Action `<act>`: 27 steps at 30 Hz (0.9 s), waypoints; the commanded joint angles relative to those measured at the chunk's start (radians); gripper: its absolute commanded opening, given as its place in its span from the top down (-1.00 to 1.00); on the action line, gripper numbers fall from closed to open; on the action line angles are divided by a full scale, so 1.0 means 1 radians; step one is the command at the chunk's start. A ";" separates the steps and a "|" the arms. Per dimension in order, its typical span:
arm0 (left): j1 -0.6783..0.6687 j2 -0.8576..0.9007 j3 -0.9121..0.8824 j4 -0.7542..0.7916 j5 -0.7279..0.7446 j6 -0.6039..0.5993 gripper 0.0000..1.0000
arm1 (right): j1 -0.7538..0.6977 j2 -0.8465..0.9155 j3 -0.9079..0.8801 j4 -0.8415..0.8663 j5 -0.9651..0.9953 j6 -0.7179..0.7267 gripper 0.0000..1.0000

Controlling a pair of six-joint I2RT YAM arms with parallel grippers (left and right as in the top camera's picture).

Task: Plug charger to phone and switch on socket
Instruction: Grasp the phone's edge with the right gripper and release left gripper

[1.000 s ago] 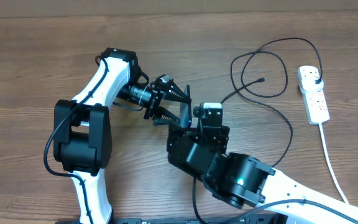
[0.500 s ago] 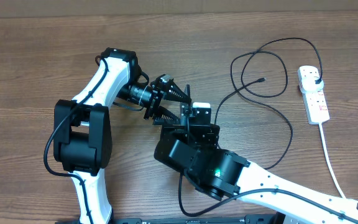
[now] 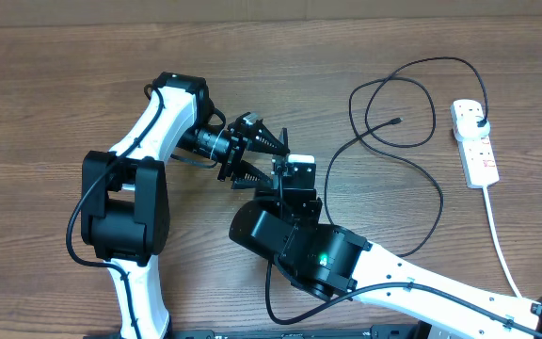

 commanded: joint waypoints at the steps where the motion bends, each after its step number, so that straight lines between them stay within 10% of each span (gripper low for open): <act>1: -0.002 -0.002 0.026 -0.003 0.042 0.016 0.09 | 0.002 0.002 0.024 0.005 0.017 0.004 0.13; 27: -0.002 -0.002 0.026 -0.002 0.041 0.016 0.08 | 0.002 0.002 0.024 0.008 0.017 0.004 0.77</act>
